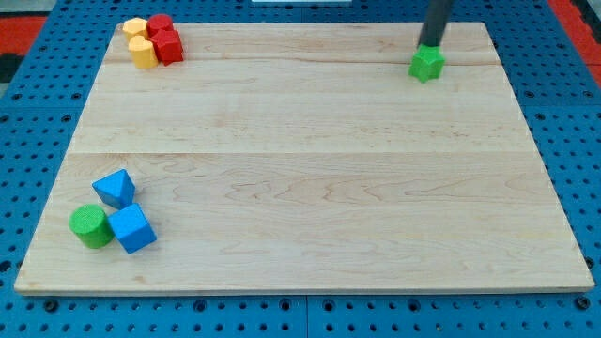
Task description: Push the green star towards the bottom center
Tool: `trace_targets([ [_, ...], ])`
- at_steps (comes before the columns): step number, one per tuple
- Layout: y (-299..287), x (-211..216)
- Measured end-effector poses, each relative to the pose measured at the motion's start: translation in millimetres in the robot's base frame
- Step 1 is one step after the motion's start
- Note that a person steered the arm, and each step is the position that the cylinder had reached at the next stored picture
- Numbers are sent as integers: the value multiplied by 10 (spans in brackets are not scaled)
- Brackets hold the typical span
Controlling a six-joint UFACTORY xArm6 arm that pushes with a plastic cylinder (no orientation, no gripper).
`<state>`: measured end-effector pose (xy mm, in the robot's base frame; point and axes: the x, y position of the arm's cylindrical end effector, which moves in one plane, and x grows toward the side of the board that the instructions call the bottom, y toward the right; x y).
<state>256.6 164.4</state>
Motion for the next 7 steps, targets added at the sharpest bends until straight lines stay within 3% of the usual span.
trace_targets([
  [1,-374,215],
  [2,-227,222],
  [3,-88,-188],
  [4,27,-130],
  [7,-174,606],
])
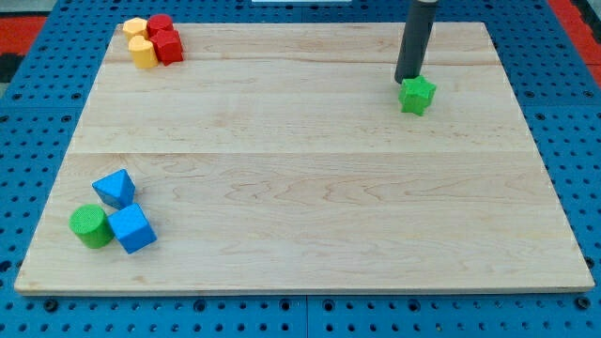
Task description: Push the green star towards the bottom center
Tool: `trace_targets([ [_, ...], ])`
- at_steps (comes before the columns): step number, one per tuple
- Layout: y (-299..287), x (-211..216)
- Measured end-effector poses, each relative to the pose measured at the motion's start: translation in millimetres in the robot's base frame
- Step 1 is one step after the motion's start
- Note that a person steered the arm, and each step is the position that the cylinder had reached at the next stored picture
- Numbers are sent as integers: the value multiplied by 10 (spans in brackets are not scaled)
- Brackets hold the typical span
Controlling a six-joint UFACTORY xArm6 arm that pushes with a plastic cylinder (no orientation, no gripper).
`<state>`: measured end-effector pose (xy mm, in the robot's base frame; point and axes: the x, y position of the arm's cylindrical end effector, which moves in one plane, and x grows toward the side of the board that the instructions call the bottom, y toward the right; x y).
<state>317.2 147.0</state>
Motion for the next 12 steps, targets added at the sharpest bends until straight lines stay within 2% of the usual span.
trace_targets([
  [1,-80,334],
  [3,345,249],
  [4,-198,559],
  [5,-223,712],
  [6,-101,611],
  [8,275,917],
  [9,-34,1187],
  [10,-240,965],
  [11,-750,834],
  [12,-1038,937],
])
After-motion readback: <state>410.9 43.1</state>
